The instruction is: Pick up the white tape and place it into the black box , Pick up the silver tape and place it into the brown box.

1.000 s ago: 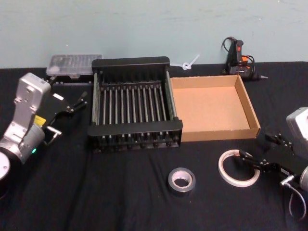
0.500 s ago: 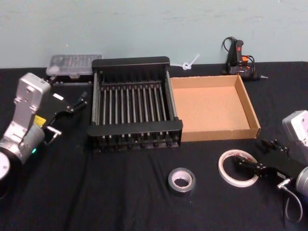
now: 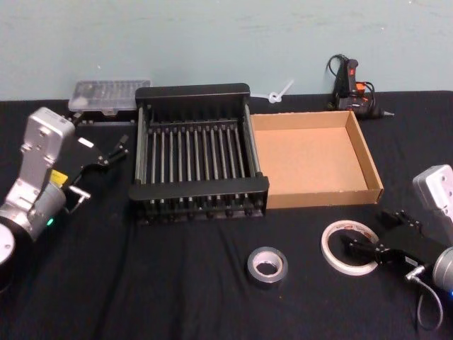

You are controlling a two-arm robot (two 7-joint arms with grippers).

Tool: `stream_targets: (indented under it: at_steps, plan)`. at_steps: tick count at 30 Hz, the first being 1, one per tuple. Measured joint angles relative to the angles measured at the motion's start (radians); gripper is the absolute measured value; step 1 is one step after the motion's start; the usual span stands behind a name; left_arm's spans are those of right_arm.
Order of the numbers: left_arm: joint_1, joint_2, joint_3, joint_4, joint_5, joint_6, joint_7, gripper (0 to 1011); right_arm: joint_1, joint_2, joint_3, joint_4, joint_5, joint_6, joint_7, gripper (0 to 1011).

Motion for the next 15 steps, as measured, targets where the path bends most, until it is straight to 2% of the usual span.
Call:
stream_targets:
  at_steps: [15]
  plan:
    - [0.0, 0.0, 0.0, 0.0, 0.0, 0.0, 0.0, 1001, -0.006, -0.022, 0.012, 0.005, -0.024, 0.009, 0.039, 1002]
